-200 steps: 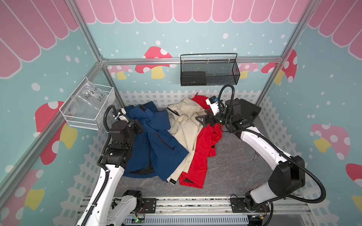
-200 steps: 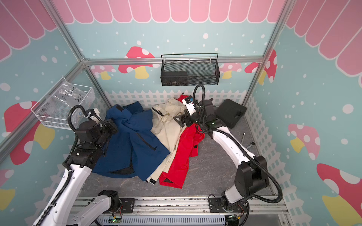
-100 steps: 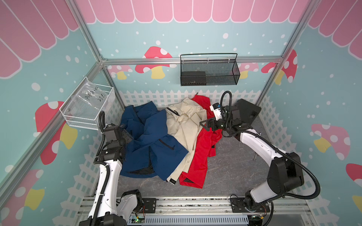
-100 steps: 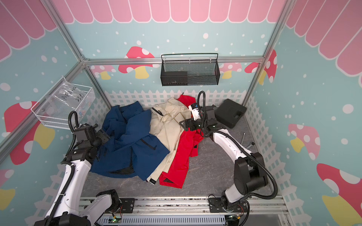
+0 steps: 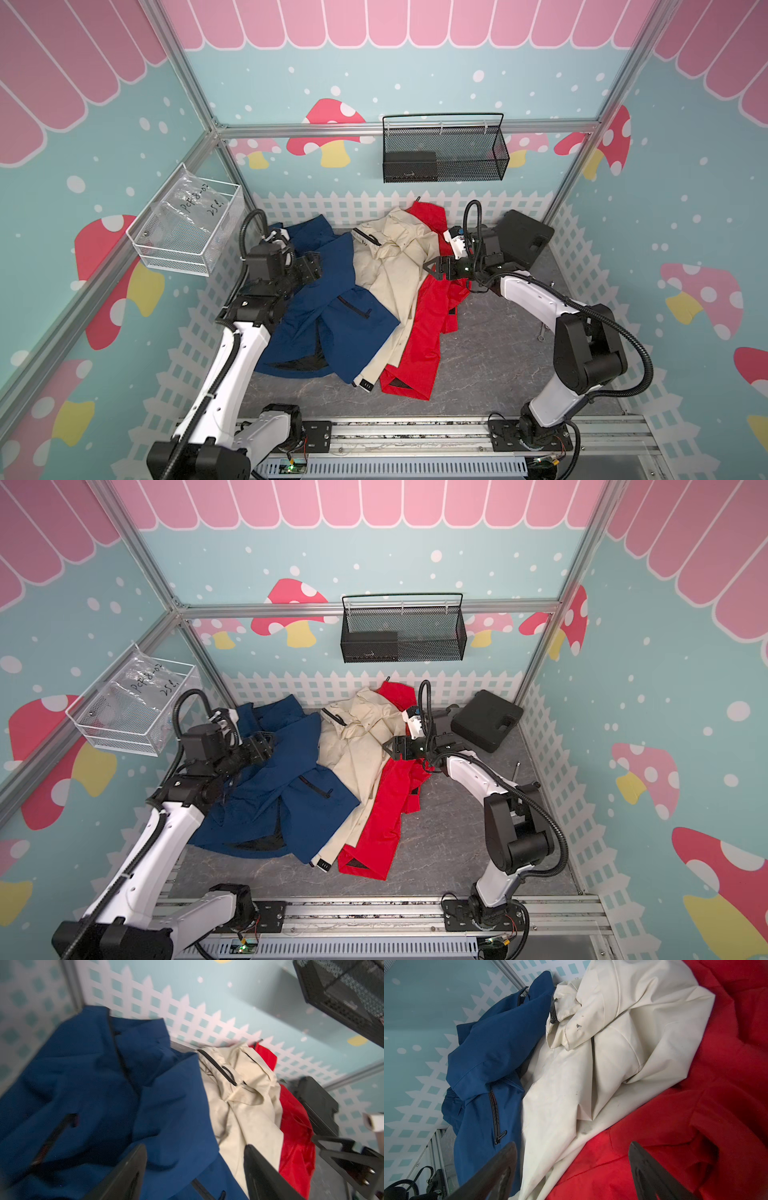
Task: Unzip the jacket
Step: Adjust the jacket at the center of the board, then pick up the jacket from the jacket.
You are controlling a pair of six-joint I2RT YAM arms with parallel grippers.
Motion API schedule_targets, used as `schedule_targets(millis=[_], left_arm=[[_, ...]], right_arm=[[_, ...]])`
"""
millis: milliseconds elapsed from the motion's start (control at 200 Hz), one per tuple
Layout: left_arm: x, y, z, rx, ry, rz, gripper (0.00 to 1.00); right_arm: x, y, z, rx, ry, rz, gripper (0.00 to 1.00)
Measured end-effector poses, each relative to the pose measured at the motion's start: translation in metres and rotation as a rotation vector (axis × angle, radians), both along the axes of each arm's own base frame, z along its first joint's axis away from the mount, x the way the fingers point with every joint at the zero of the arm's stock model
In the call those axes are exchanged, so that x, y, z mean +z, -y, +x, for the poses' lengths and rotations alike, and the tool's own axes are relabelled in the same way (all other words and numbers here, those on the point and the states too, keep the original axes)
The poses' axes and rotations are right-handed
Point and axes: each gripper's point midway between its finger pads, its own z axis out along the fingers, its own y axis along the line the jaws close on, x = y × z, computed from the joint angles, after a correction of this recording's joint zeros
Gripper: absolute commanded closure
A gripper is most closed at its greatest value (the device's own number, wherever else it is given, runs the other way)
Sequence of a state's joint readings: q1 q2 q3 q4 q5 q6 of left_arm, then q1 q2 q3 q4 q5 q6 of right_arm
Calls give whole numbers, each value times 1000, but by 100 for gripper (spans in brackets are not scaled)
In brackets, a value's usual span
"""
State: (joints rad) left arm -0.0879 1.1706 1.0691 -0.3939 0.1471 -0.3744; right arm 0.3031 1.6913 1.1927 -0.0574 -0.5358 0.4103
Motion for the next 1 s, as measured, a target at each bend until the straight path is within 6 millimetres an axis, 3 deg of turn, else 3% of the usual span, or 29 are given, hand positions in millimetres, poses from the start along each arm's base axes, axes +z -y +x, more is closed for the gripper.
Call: schedule_targets(millis=[180, 305, 425, 545, 841, 886, 926, 1001], left_arm=[[-30, 72, 53, -155, -94, -75, 24], [-49, 105, 88, -187, -156, -158, 25], [-70, 118, 125, -166, -212, -205, 25], [-98, 124, 147, -142, -278, -224, 25], [-148, 136, 172, -143, -381, -240, 25], [-154, 137, 175, -143, -392, -243, 30], [-157, 140, 179, -148, -398, -250, 41], [-161, 147, 186, -175, -404, -268, 75]], right_arm=[[4, 1, 4, -13, 19, 5, 11], [4, 2, 6, -21, 28, -4, 10], [4, 5, 8, -23, 40, -14, 9], [4, 12, 11, -32, 48, -20, 9], [3, 28, 18, -56, 55, -24, 8], [3, 28, 18, -56, 55, -24, 8], [3, 28, 18, -56, 55, -24, 8], [4, 28, 18, -55, 55, -23, 8]])
